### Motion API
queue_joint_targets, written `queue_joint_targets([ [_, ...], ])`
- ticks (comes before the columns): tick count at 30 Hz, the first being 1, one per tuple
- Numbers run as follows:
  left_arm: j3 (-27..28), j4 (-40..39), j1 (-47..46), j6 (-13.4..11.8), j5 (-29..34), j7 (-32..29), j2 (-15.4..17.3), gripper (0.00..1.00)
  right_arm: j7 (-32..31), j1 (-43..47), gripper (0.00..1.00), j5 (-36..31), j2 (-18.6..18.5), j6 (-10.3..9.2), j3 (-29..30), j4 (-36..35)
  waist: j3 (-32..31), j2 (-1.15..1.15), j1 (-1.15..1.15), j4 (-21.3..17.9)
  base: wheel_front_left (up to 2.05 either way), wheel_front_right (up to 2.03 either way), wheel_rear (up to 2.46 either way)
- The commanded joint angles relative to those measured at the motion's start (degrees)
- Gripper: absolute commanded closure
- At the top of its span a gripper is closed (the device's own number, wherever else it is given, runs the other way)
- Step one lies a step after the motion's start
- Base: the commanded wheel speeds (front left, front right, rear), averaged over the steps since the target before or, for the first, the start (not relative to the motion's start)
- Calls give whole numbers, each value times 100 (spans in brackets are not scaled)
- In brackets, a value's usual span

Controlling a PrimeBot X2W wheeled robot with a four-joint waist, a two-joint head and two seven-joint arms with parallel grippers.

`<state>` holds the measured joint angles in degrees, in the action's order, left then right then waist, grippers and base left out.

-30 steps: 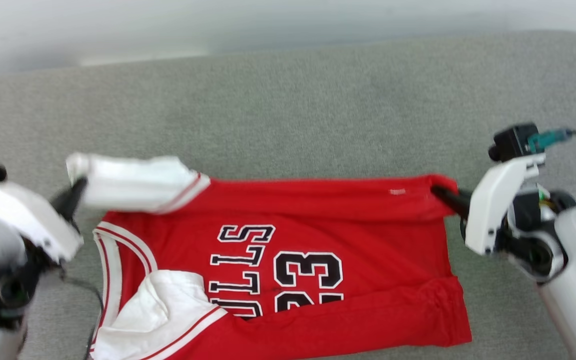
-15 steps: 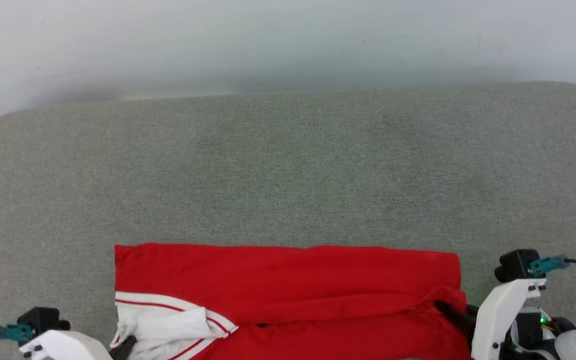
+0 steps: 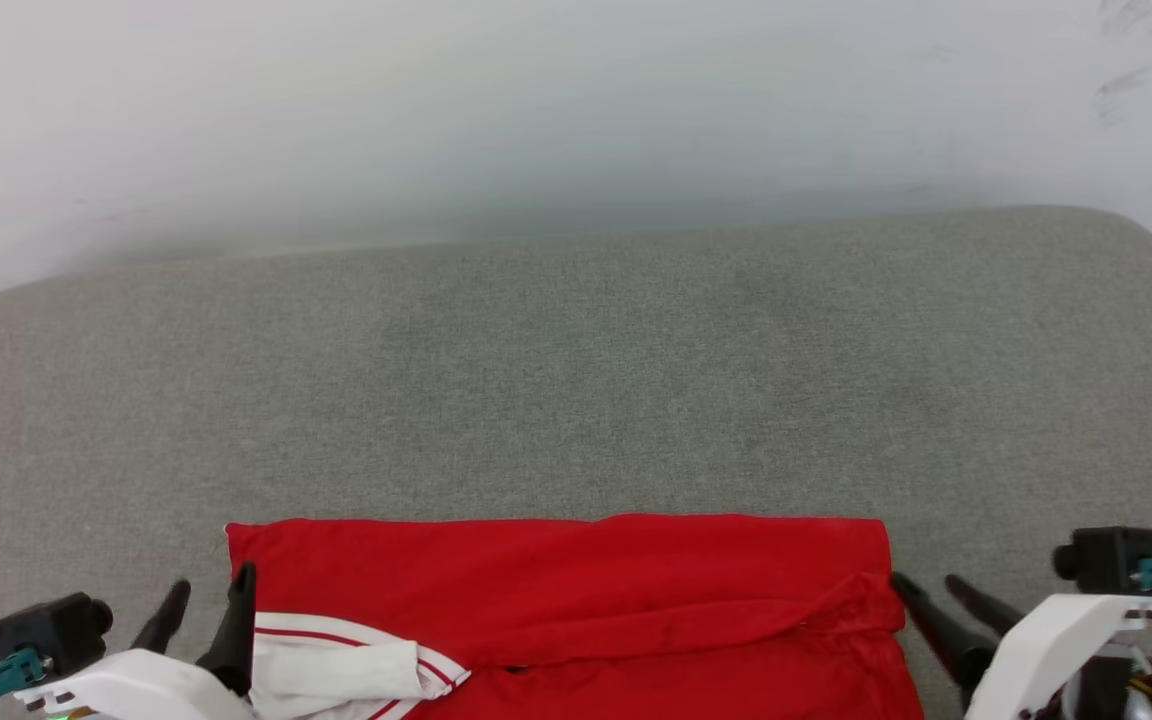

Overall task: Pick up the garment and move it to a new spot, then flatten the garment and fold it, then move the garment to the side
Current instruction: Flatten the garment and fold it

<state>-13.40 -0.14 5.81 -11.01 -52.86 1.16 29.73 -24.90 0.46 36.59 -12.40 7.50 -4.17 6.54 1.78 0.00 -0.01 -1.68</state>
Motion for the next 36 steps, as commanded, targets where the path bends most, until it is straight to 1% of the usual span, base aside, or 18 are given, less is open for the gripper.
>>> queue_joint_targets([
  [1, -18, -109, -80, -66, 171, 191, -45, 0, -50, 82, 0, -73, 14, -2, 149, -114, -48, 0, 1, -28, 0, 0, 0],
  [7, -90, -528, -237, -382, 952, 968, -130, 0, -627, 9, 0, -390, -73, -2, 849, -405, -113, 0, 1, -2, 0, 0, 0],
  [10, -114, -755, -283, -503, 1280, 1193, -192, 0, -1054, -56, 0, -552, -131, -2, 1110, -468, -69, 0, 1, 76, 0, 0, 0],
  [12, -113, -850, -250, -568, 1451, 1268, -222, 0, -1346, -64, 0, -590, -122, -2, 1180, -441, -4, 0, 1, 153, 0, 0, 0],
  [14, -64, -916, -256, -582, 1561, 1328, -296, 0, -1563, -61, 0, -702, -167, -2, 1174, -440, 90, 0, 1, 257, 0, 0, 0],
  [15, -61, -922, -237, -579, 1610, 1348, -316, 0, -1631, -79, 0, -662, -89, -2, 1185, -422, 145, 0, 1, 308, 0, 0, 0],
  [17, -54, -919, -270, -534, 1713, 1369, -378, 0, -1703, -130, 0, -661, -90, -2, 1159, -331, 268, 0, 1, 419, 0, 0, 0],
  [18, -66, -924, -302, -501, 1748, 1374, -414, 0, -1724, -158, 0, -615, -17, -2, 1132, -302, 329, 0, 1, 469, 0, 0, 0],
  [23, -174, -840, -400, -395, 1902, 1399, -549, 0, -1837, -291, 0, -473, 112, -2, 864, -32, 559, 0, 1, 673, 0, 0, 0],
  [28, -266, -717, -508, -309, 1992, 1403, -634, 0, -2120, -344, 0, -321, 97, -2, 559, 442, 630, 0, 1, 768, 0, 0, 0],
  [29, -274, -695, -529, -293, 2002, 1403, -642, 0, -2166, -339, 54, -293, 99, -2, 504, 514, 634, 0, 1, 778, 0, 0, 0],
  [30, -279, -682, -537, -282, 2007, 1404, -653, 0, -2177, -347, 100, -238, 122, -2, 471, 553, 633, 0, 1, 782, 0, 0, 0],
  [32, -286, -652, -526, -277, 2044, 1406, -651, 0, -2192, -400, 100, -176, 152, -2, 414, 604, 626, 0, 1, 765, 0, 0, 0],
  [36, -295, -619, -486, -299, 2084, 1396, -608, 0, -2084, -524, 100, -151, 61, -2, 382, 579, 524, 0, 1, 676, 0, 0, 0],
])
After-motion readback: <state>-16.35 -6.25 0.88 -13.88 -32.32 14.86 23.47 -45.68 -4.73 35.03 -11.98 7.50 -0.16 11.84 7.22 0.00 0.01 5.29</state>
